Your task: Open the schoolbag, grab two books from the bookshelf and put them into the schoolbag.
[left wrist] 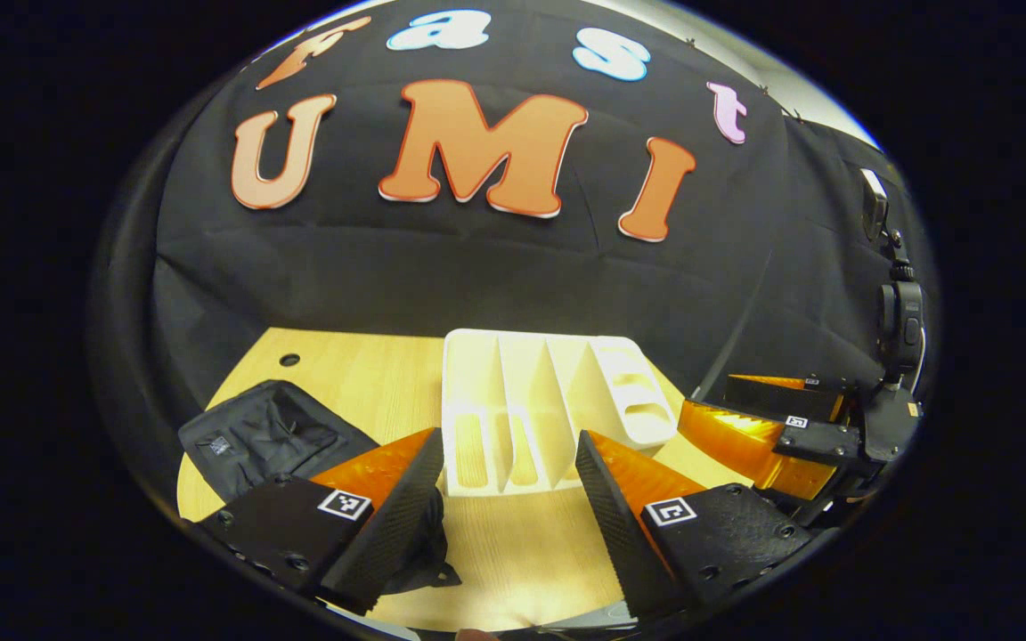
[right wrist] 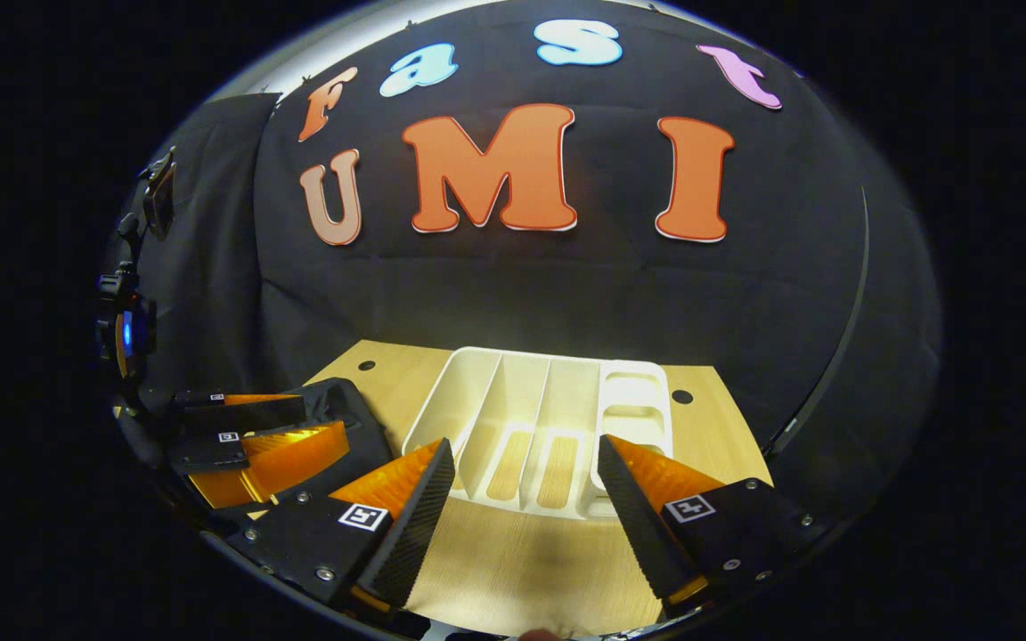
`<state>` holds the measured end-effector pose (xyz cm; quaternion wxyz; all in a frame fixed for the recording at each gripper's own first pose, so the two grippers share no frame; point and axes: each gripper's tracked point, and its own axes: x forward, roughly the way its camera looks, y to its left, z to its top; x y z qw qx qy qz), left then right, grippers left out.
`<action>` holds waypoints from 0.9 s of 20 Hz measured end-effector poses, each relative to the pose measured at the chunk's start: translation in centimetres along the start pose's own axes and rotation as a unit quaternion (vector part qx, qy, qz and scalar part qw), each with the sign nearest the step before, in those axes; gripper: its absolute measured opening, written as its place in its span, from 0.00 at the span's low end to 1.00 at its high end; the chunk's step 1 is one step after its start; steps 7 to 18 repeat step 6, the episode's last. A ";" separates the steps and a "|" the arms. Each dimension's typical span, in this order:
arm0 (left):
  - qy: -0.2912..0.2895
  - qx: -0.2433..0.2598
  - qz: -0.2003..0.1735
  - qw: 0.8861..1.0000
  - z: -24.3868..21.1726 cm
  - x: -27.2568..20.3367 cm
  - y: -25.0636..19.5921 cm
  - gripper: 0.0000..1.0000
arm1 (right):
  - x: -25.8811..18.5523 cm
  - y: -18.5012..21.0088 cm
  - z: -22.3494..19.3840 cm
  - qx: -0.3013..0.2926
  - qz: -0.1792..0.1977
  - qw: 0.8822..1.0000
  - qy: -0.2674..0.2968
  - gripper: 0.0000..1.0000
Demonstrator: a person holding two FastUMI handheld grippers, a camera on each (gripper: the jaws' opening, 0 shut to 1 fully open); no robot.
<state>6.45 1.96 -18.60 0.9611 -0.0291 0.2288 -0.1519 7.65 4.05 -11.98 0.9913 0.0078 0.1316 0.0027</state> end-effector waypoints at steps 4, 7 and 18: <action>-0.057 0.012 0.022 0.998 1.6 -0.7 -0.1 0.96 | -0.6 -0.3 0.7 -0.006 0.005 1.000 -0.027 0.97; -0.083 0.018 0.032 0.996 2.3 -1.1 0.2 0.96 | -1.0 -0.3 1.8 0.009 0.011 0.999 -0.052 0.97; -0.083 0.018 0.032 0.996 2.3 -1.1 0.2 0.96 | -1.0 -0.3 1.8 0.009 0.011 0.999 -0.052 0.97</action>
